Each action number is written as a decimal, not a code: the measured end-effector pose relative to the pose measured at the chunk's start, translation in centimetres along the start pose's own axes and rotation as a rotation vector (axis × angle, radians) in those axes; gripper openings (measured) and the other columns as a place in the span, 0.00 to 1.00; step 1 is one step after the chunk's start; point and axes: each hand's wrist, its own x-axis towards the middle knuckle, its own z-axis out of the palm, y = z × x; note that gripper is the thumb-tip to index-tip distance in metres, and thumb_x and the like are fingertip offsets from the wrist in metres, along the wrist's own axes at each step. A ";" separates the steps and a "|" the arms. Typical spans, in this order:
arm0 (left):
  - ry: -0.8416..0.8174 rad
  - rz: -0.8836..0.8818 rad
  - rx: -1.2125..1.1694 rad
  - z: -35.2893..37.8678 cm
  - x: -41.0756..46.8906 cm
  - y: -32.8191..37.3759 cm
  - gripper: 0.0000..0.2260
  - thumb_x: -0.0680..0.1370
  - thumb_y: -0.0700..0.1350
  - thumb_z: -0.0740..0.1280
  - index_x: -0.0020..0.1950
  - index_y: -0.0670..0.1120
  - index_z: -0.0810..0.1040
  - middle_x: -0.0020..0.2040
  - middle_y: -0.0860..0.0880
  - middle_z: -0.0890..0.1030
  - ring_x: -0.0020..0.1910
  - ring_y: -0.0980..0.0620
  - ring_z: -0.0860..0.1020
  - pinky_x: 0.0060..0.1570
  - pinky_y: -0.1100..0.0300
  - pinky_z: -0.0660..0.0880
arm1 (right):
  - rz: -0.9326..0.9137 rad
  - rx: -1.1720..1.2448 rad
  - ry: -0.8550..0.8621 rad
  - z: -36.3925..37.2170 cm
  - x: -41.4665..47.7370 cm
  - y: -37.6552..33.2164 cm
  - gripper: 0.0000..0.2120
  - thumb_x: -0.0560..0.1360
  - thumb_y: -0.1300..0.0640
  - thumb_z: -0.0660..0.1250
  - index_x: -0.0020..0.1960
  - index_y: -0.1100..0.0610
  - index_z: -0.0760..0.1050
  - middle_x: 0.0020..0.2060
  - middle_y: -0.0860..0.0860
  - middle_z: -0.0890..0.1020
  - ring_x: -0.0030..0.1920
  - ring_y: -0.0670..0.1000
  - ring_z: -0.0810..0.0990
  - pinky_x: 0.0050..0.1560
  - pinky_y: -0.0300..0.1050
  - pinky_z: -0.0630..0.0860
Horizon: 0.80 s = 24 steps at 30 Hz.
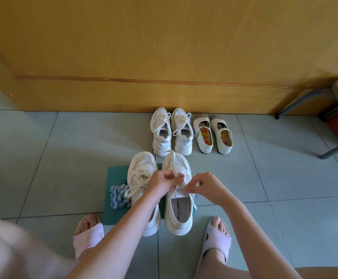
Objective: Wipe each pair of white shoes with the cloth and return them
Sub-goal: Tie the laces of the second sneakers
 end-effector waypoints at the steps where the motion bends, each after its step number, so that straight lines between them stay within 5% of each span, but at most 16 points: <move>1: 0.015 0.024 0.061 -0.1 0.1 -0.1 0.05 0.73 0.39 0.72 0.47 0.43 0.83 0.41 0.48 0.83 0.35 0.55 0.76 0.38 0.65 0.74 | 0.002 0.035 0.021 0.2 0.1 0.1 0.09 0.73 0.52 0.70 0.49 0.56 0.82 0.37 0.42 0.76 0.32 0.40 0.70 0.31 0.29 0.65; 3: 0.032 0.113 0.197 0.0 0.1 -0.3 0.03 0.72 0.40 0.72 0.45 0.46 0.83 0.39 0.48 0.83 0.30 0.59 0.76 0.34 0.68 0.74 | -0.006 0.125 0.105 0.5 0.6 0.4 0.08 0.76 0.56 0.66 0.51 0.57 0.81 0.38 0.45 0.78 0.33 0.42 0.73 0.34 0.28 0.67; 6: 0.100 0.251 0.417 0.3 -0.1 -0.3 0.02 0.72 0.43 0.72 0.43 0.47 0.83 0.40 0.53 0.83 0.37 0.59 0.79 0.39 0.65 0.76 | 0.002 0.248 0.145 1.0 1.3 0.5 0.09 0.77 0.64 0.63 0.53 0.56 0.80 0.38 0.46 0.80 0.34 0.44 0.76 0.35 0.29 0.72; 9: 0.185 0.416 0.595 0.7 -0.2 -0.5 0.01 0.72 0.41 0.71 0.42 0.46 0.82 0.38 0.52 0.82 0.37 0.54 0.79 0.37 0.62 0.74 | 0.006 0.325 0.114 1.7 1.9 0.5 0.11 0.76 0.67 0.62 0.49 0.56 0.79 0.35 0.47 0.80 0.34 0.47 0.77 0.37 0.38 0.74; 19: 0.301 0.592 0.393 2.1 -0.1 -2.3 0.04 0.71 0.34 0.70 0.42 0.41 0.78 0.39 0.51 0.80 0.39 0.55 0.78 0.40 0.61 0.77 | 0.022 0.572 0.018 2.1 2.6 1.0 0.09 0.78 0.64 0.62 0.52 0.59 0.81 0.33 0.49 0.79 0.32 0.46 0.73 0.34 0.37 0.74; 24: 0.379 0.617 0.374 2.2 -0.5 -2.4 0.06 0.71 0.36 0.72 0.44 0.44 0.79 0.40 0.58 0.77 0.40 0.58 0.76 0.42 0.67 0.74 | 0.024 0.582 -0.068 1.2 2.6 1.4 0.08 0.77 0.64 0.64 0.53 0.60 0.80 0.30 0.49 0.78 0.31 0.46 0.74 0.35 0.34 0.73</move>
